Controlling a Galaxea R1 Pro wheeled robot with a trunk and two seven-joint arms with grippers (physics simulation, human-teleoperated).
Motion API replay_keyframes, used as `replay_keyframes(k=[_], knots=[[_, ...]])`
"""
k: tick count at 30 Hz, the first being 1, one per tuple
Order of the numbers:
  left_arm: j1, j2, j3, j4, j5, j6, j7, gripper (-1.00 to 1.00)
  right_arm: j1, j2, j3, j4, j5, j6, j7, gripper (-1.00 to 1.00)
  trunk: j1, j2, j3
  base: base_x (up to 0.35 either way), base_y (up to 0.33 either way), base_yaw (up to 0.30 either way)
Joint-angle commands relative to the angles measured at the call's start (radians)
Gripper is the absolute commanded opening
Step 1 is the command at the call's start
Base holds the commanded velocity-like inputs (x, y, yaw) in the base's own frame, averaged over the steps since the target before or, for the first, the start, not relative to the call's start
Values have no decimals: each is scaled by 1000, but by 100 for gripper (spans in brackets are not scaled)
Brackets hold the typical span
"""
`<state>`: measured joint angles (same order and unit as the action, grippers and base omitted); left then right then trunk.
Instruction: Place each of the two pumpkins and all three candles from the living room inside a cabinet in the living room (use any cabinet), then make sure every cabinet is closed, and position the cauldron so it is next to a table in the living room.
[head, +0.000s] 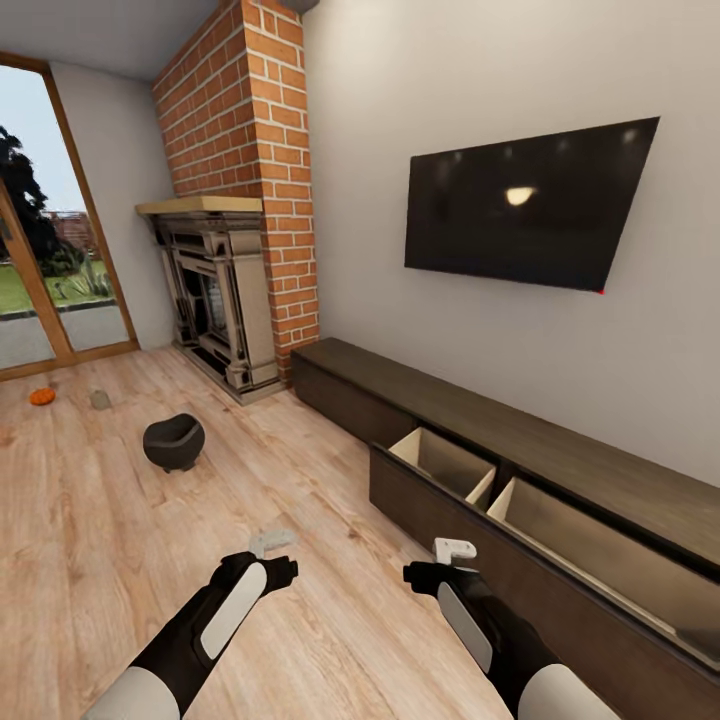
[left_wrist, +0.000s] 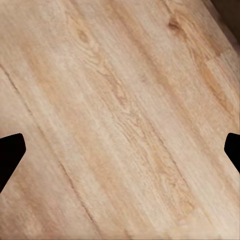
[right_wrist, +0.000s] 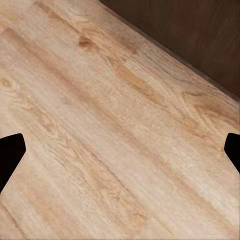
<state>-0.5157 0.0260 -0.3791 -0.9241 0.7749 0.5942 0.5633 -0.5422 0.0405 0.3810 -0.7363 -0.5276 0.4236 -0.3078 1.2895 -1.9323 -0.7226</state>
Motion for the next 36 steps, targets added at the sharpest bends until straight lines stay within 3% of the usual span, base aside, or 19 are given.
replay_keyframes(k=[1,12,36], knots=[[-1,1,-4,-2,10,0,10,100,-1,-1,4,-2,-9,1,-10,100,0,-1,-1,0,0,0],[-1,2,-4,4,12,-1,10,100,-1,6,7,-2,3,0,-11,100,0,-1,1,191,-36,12],[-1,-1,-4,-6,12,-4,13,100,-1,5,12,-2,3,0,-11,100,0,-1,1,40,-108,266]])
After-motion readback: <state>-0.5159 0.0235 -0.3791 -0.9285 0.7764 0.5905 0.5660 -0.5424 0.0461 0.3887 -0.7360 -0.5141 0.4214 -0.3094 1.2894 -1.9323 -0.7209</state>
